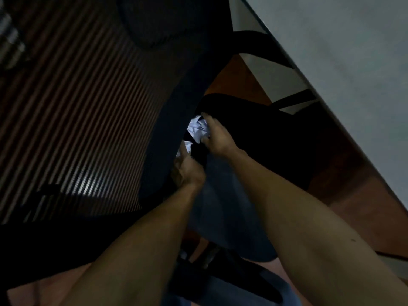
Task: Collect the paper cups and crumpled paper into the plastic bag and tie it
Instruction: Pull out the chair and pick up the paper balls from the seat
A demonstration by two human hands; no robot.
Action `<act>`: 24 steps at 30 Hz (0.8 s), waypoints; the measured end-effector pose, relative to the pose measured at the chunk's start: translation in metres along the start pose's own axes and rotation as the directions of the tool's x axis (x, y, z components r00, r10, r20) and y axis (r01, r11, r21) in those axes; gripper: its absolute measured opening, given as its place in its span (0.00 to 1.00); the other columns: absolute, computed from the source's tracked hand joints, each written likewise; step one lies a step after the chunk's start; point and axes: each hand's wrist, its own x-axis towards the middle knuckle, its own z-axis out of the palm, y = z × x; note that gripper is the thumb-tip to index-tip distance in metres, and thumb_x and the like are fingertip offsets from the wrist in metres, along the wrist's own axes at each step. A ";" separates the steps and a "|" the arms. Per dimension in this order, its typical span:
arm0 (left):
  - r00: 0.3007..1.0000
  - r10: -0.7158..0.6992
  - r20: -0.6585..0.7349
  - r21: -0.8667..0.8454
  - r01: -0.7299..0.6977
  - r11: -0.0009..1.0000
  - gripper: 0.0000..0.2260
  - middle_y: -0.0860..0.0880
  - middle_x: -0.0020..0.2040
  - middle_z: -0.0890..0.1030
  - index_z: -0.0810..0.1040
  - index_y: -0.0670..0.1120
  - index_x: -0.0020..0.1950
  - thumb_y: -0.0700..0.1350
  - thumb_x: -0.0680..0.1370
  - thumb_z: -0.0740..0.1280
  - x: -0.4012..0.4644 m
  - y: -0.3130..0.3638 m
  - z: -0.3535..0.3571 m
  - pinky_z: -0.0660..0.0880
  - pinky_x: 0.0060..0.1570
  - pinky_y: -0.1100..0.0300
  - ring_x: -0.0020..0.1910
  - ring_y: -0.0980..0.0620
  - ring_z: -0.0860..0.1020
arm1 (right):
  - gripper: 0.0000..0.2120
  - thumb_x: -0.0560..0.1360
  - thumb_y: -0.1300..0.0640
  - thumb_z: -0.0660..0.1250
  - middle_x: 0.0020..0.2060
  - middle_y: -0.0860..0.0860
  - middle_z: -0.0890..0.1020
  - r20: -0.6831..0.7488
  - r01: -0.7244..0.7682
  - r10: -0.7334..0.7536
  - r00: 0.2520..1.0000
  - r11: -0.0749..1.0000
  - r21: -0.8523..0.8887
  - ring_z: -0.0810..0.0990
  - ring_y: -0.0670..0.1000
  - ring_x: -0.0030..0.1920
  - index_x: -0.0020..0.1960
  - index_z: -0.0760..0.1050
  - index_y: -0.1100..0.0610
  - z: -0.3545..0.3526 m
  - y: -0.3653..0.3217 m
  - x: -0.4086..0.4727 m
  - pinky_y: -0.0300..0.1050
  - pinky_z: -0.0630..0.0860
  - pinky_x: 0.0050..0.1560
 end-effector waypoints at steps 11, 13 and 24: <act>0.987 0.097 0.126 -0.033 -0.093 0.995 0.22 0.41 0.59 0.75 0.63 0.60 0.72 0.43 0.82 0.63 -0.033 0.034 -0.037 0.76 0.48 0.49 0.49 0.41 0.78 | 0.18 0.77 0.63 0.66 0.55 0.56 0.83 -0.218 -0.161 0.209 0.953 0.962 0.221 0.82 0.57 0.54 0.67 0.71 0.58 -0.036 0.006 -0.072 0.46 0.76 0.52; 0.974 0.164 0.158 -0.113 -0.147 0.983 0.23 0.44 0.59 0.71 0.62 0.62 0.70 0.41 0.82 0.63 -0.047 0.051 -0.062 0.73 0.46 0.53 0.45 0.49 0.76 | 0.16 0.77 0.62 0.67 0.55 0.57 0.83 -0.274 -0.174 0.237 0.932 0.956 0.235 0.82 0.58 0.54 0.65 0.72 0.58 -0.061 -0.008 -0.100 0.48 0.77 0.53; 0.802 0.544 0.248 -0.128 -0.529 0.839 0.21 0.45 0.62 0.69 0.65 0.56 0.69 0.45 0.79 0.67 -0.120 0.162 -0.221 0.71 0.47 0.55 0.48 0.45 0.77 | 0.07 0.74 0.59 0.65 0.44 0.53 0.82 -0.567 -0.162 0.306 0.765 0.943 0.290 0.80 0.57 0.44 0.51 0.75 0.59 -0.193 -0.122 -0.262 0.59 0.79 0.47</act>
